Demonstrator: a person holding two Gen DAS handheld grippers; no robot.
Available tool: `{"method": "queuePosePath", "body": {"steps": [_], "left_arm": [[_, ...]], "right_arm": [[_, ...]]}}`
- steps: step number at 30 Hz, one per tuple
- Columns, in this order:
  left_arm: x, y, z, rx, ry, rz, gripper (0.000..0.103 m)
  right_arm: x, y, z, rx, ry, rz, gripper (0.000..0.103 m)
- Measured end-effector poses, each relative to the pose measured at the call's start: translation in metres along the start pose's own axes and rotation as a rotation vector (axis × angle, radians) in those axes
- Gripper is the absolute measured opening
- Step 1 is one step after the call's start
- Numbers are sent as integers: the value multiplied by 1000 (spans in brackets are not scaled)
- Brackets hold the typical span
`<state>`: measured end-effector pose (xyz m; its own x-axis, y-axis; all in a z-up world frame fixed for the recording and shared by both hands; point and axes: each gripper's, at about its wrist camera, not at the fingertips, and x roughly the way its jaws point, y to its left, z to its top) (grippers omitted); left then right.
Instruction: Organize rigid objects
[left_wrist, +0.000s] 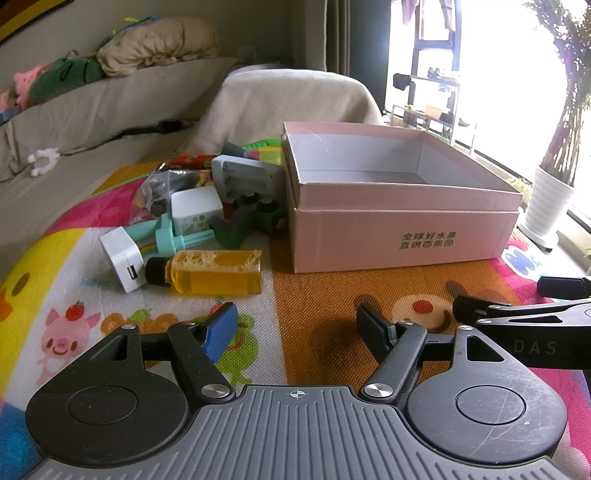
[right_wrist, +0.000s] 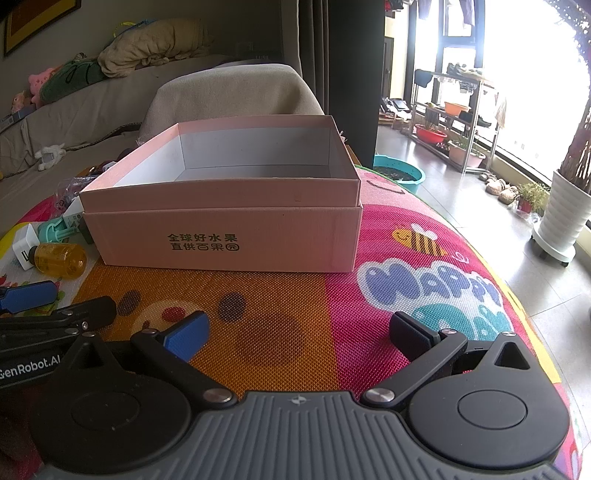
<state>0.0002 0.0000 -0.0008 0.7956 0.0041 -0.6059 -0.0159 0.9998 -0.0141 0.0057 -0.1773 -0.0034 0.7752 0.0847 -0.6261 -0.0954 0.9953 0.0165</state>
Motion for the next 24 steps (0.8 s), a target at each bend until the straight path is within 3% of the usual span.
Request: {"method": "queuePosePath", "body": {"steps": [24], "left_arm": [[0,0,0,3,0,2,76]], "right_arm": [[-1,5,-2,-6,0,-5,103]]}}
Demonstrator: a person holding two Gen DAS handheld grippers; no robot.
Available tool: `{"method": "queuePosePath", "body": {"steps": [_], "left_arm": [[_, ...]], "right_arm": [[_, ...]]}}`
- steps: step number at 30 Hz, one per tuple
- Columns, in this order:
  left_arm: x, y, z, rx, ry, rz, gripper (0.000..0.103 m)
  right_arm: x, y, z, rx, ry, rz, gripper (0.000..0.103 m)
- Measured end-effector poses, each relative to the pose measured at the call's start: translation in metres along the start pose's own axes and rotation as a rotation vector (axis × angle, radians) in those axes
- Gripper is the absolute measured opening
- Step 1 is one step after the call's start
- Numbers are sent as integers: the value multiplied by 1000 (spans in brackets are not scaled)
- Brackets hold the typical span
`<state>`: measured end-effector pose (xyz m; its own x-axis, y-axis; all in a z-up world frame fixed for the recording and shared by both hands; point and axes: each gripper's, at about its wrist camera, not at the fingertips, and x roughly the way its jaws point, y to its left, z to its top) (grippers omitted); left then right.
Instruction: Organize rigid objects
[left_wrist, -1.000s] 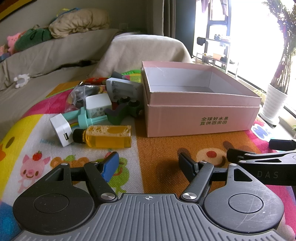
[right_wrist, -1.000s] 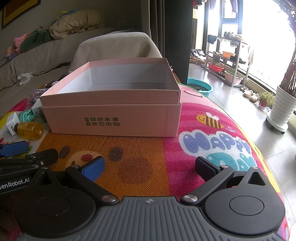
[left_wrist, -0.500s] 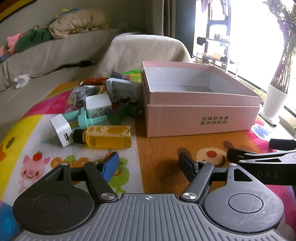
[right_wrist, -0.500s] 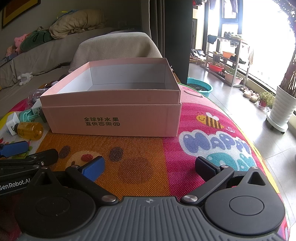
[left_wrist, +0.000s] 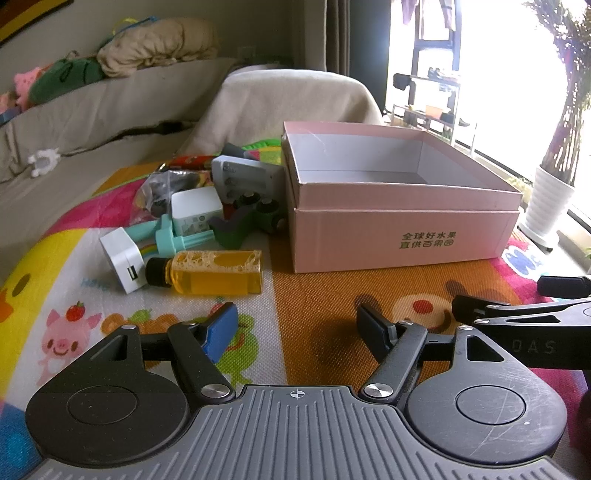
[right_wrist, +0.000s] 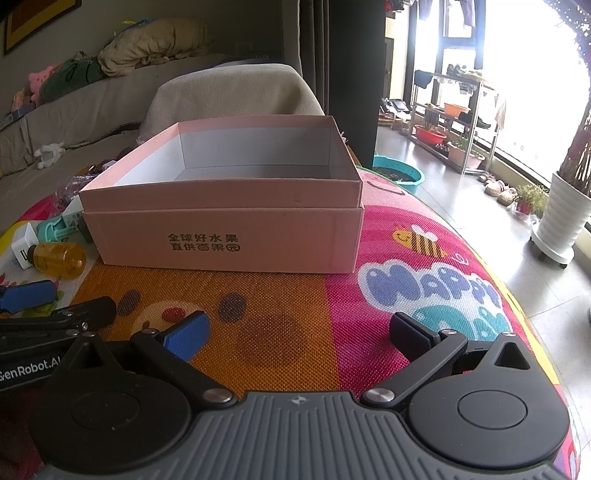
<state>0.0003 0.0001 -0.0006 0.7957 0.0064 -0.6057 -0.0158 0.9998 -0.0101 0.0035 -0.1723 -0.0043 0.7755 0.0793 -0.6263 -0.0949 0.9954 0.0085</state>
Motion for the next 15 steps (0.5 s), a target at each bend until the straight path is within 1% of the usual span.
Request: {"method": "queuePosePath", "body": {"steps": [3,6,8,10,13,15], "left_arm": [[0,0,0,-4,0,-4,76],[-2,6,-1,-35,-10,-29,76],[-6,12,-1,-66,-19,-50,73],[-13,15,-1,-66,-32,-45,69],[-34,25,-2,-54,-114,-15,69],[-45,39,1,-67,-173,37,69]], "right_arm": [[2,0,1,4,0,3,103],[1,-5,2,13,3,11,103],[2,-7,4,9,11,17,103],[2,-8,7,-1,34,31,103],[2,-9,8,-18,52,39,103],[2,-10,8,-28,54,49,103]]}}
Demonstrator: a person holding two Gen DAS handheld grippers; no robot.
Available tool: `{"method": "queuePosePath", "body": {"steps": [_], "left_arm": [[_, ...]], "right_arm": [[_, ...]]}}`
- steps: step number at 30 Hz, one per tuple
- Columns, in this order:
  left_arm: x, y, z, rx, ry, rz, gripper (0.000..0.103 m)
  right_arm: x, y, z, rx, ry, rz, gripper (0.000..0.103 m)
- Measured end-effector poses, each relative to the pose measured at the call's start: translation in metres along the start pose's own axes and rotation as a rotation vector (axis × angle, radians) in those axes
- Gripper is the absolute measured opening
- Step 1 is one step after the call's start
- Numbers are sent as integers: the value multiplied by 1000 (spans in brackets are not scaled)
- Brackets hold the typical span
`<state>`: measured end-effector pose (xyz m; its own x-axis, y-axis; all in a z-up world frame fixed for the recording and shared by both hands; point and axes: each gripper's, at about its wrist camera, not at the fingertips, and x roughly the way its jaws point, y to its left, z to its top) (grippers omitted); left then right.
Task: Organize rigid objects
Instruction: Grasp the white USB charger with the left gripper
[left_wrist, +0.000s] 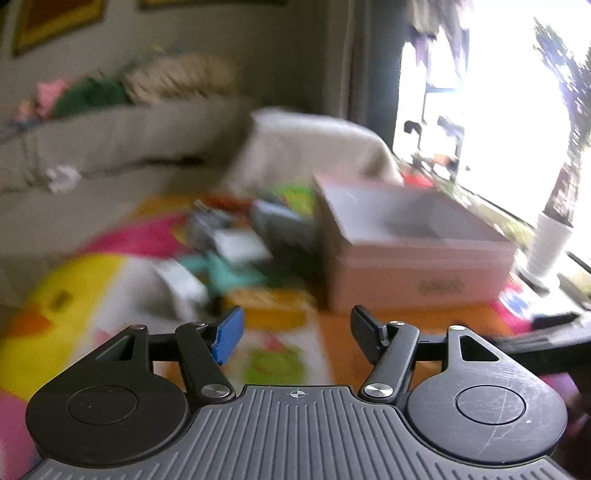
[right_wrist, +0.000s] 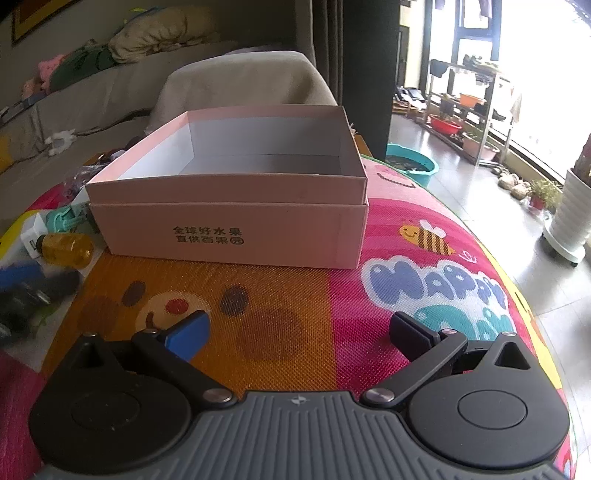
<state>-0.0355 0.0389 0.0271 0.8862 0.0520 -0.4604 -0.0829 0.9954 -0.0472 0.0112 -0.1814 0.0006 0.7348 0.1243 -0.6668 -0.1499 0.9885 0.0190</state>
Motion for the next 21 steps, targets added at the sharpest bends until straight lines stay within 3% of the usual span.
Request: {"method": "queuePosePath", "body": {"steps": [3,10,12,15,18,21], "left_arm": [[3,29,13,-59,-17,61,69],[36,73,30,-185,93,97,67],[42,81,28,-202,111,104,60],[47,88,27,-213,115,90,57],[58,87,27,-155,119,91,37],[56,88,24,-120,106,78,34]], "right_arm": [[1,2,1,-11,4,-3,103],[1,0,1,-8,11,5,103],[0,-1,2,-14,19,16,103],[0,-2,2,-19,24,20,103],[2,0,3,-24,30,11,103],[2,1,3,-25,28,5,103]]}}
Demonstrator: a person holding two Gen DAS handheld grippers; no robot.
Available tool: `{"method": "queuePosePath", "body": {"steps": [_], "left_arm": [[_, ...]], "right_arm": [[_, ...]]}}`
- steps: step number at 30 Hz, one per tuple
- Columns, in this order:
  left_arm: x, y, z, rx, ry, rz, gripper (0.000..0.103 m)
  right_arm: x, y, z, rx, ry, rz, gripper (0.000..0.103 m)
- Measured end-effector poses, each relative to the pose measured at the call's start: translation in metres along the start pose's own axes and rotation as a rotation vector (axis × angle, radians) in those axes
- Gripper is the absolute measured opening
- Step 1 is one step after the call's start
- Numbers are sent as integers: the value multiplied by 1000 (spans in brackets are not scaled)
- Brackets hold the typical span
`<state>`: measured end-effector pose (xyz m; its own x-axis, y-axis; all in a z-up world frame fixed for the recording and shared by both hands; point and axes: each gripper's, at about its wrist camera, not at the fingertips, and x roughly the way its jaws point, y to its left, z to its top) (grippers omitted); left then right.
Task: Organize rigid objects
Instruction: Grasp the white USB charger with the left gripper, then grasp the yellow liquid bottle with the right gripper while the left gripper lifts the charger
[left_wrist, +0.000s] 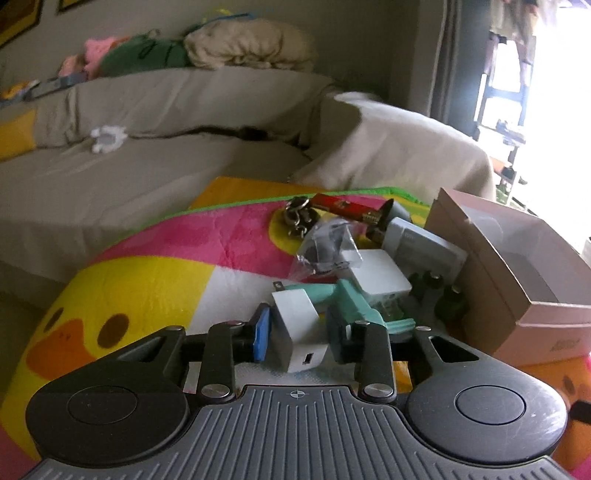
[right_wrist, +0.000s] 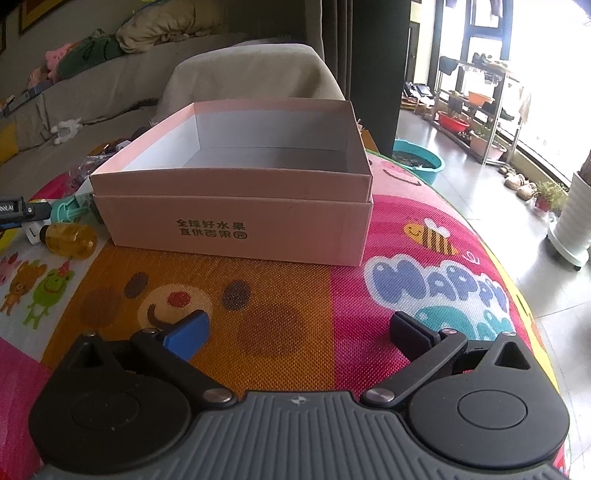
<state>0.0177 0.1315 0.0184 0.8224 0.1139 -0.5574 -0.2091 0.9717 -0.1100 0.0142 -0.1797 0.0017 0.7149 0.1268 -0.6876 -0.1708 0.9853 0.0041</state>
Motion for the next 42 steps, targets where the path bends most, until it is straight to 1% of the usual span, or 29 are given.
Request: {"method": "queuePosePath", "body": {"steps": [1,3,5,6,8,9,11,13,14,17,18,20,22,23,25,28,32,34,36,37,38,39,42], "left_arm": [[-3,2,-1,-4,-4,-14,24],[-13,9,-6,-10,-19,-61,24],[-27,12,-14,8,-32,-97,24],[-35,15,-19,24,-35,-108,24],[-47,20,-28,43,-29,-117,24],[-51,23,-32,45,-26,-120,24],[-58,30,-38,34,-26,-124,24],[-60,36,-42,13,-33,-141,24],[-60,39,-43,0,-37,-150,24],[-58,46,-42,-42,-40,-164,24],[-58,47,-42,-50,-40,-169,24],[-58,49,-43,-55,-43,-172,24],[-59,49,-44,-57,-44,-174,24],[-59,49,-44,-58,-44,-174,24],[-58,50,-44,-72,-44,-183,24],[-58,55,-45,-97,-43,-196,24],[-57,59,-46,-121,-44,-206,24],[-58,59,-46,-124,-45,-205,24],[-58,59,-46,-123,-46,-203,24],[-58,59,-46,-123,-46,-202,24],[-58,59,-46,-124,-45,-204,24],[-58,59,-46,-124,-45,-204,24],[-58,60,-46,-128,-47,-199,24]], "right_arm": [[0,1,0,-1,-2,-5,103],[-1,5,-1,-6,-11,-26,103],[-3,13,-2,-43,-31,-60,103],[-4,18,-3,-71,-44,-80,103],[-9,30,-5,-126,-70,-104,99],[-11,36,-5,-139,-70,-69,99],[-15,46,-3,-124,-48,92,99],[-15,62,1,-111,-29,181,99],[-13,70,4,-110,-18,207,99],[-1,90,15,-80,54,271,99],[1,94,18,-69,53,273,99],[8,99,26,-51,79,291,99],[11,103,30,-31,98,279,103],[13,105,30,-38,108,278,103],[15,111,30,-85,119,248,103],[13,122,23,-162,113,186,103],[9,127,17,-146,91,141,103],[6,128,12,-147,61,126,103],[3,133,9,-195,25,115,102],[1,136,11,-226,10,113,96],[-2,138,12,-238,-5,121,93],[-5,141,14,-229,-26,130,92],[-14,145,20,-122,-118,146,92]]}}
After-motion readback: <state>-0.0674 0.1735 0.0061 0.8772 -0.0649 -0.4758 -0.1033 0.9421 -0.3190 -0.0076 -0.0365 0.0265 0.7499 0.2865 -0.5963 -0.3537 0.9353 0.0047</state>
